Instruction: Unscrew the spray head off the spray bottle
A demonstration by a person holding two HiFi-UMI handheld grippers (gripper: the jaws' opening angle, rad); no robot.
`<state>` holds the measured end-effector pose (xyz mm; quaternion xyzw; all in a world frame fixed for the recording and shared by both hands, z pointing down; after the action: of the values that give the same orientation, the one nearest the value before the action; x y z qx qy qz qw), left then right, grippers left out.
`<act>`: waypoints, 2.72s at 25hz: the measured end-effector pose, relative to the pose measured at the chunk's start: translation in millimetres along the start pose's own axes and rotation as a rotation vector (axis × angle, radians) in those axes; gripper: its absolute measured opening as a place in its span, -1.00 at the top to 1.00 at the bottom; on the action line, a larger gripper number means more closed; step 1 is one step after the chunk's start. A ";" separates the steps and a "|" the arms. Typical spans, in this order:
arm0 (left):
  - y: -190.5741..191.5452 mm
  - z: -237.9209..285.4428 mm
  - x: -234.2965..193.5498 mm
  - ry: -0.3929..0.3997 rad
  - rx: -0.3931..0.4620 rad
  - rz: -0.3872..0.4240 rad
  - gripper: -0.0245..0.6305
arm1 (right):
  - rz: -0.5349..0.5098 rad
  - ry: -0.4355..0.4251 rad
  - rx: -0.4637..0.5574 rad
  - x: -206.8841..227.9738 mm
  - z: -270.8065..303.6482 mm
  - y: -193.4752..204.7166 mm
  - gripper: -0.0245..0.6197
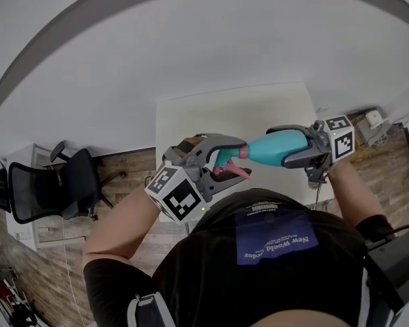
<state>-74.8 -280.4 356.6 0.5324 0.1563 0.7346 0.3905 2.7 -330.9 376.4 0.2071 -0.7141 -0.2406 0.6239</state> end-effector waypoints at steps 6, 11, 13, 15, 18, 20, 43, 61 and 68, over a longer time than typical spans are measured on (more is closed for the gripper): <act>5.7 -2.6 -10.4 0.055 0.084 -0.422 0.21 | 0.001 0.021 -0.020 4.4 0.9 4.1 -0.52; 7.1 -10.9 -29.1 -0.001 0.189 -0.651 0.50 | 0.021 -0.026 -0.003 -1.9 2.8 1.2 -0.52; 7.6 -12.5 -32.4 -0.010 0.230 -0.710 0.50 | 0.023 -0.034 0.005 -3.4 2.7 -0.5 -0.52; 8.9 -12.3 -31.2 -0.005 0.252 -0.751 0.50 | 0.018 -0.033 0.003 -3.6 2.7 -0.6 -0.52; 10.5 -13.7 -29.6 -0.002 0.311 -0.840 0.50 | 0.000 -0.037 0.006 -5.5 2.3 1.2 -0.52; 12.2 -14.8 -29.8 -0.012 0.358 -0.915 0.50 | -0.022 -0.039 0.013 -7.3 2.1 2.1 -0.52; 69.2 -57.8 -24.5 -0.273 0.754 -1.473 0.51 | -0.280 0.095 0.037 -11.0 -12.2 -15.0 -0.52; 114.3 -113.3 -22.0 -0.669 0.927 -1.408 0.51 | -0.182 0.119 0.328 -0.8 -54.0 -47.6 -0.52; 124.9 -124.5 -14.6 -0.791 1.013 -1.403 0.51 | -0.122 0.081 0.446 8.1 -68.4 -49.1 -0.52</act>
<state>-236.4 -348.7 379.8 0.6331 0.5966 -0.0560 0.4900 69.2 -380.8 360.5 0.3921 -0.7101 -0.1057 0.5752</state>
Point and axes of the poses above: the fingertips, and each gripper's own axes: z forward along the fingers, x to its right, y out of its underside, the point moved 2 cm from there along -z, backward along the fingers, and after that the axes turned 14 degrees about z, right-handed, at the moved point
